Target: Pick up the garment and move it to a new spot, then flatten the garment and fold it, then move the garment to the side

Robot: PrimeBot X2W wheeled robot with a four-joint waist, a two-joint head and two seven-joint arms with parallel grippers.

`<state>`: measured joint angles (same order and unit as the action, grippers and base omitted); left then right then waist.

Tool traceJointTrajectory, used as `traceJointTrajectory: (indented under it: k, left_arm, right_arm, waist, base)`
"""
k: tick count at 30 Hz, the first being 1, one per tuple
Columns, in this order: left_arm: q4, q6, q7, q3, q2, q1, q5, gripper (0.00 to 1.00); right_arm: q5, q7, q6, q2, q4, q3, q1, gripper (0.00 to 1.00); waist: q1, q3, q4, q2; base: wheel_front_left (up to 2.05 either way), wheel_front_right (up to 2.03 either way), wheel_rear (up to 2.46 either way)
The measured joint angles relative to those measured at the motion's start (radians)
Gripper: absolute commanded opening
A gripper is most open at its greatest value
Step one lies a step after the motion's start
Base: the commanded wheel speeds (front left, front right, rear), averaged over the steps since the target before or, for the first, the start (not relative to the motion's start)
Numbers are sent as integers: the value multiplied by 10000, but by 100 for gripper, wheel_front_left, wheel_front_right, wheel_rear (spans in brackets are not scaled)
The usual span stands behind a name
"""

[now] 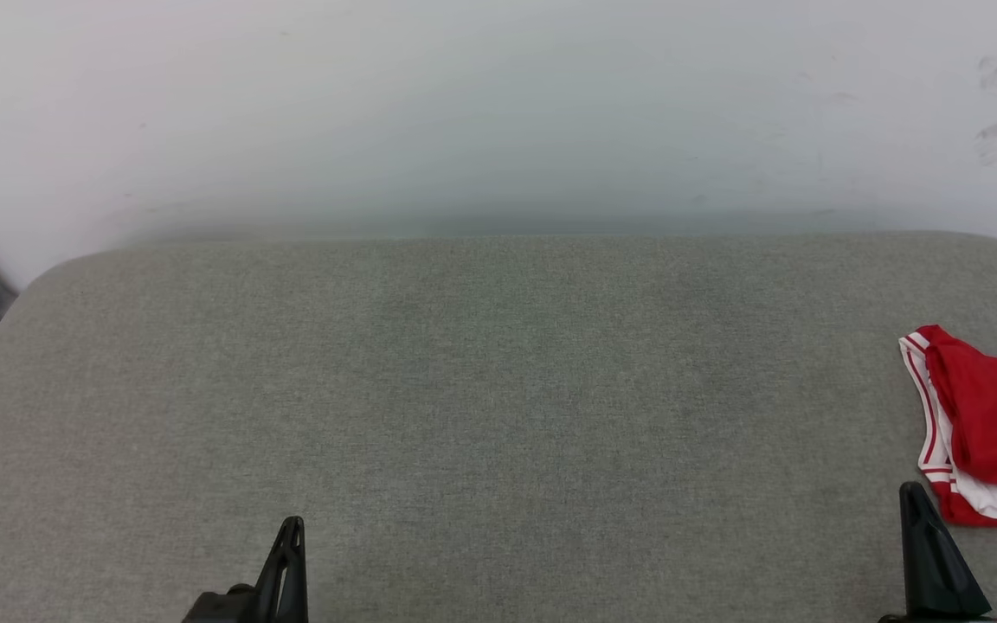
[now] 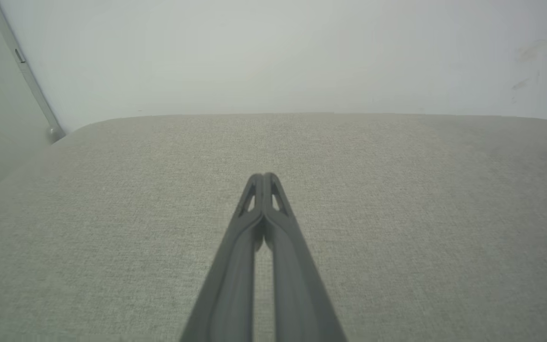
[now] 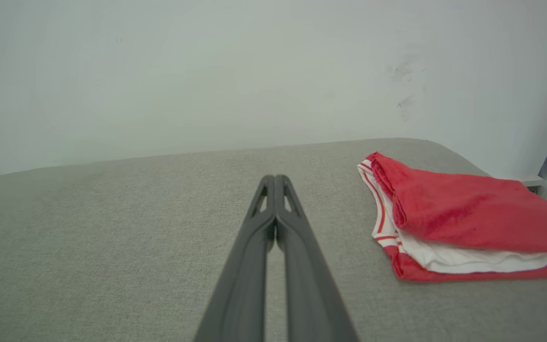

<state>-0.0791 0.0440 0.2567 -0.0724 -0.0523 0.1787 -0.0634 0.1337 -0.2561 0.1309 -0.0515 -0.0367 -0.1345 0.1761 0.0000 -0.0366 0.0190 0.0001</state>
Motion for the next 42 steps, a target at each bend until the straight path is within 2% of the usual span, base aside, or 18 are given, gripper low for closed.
traceJointTrajectory:
  k: [20, 42]
  left_arm:
    - [-470, -433, -771, 198, -109, -593, -4128, 0]
    - [-800, -802, -1471, 491, -240, -1254, -7659, 0]
  right_arm:
    - [3720, 930, 0, 4, -545, 52, -546, 0]
    - [6995, 1753, 0, 6, -984, 98, -1196, 0]
  waist:
    - [0, 65, -31, 0]
    - [1, 134, -64, 0]
  base:
    - [0, 0, 0]
    - [0, 0, 0]
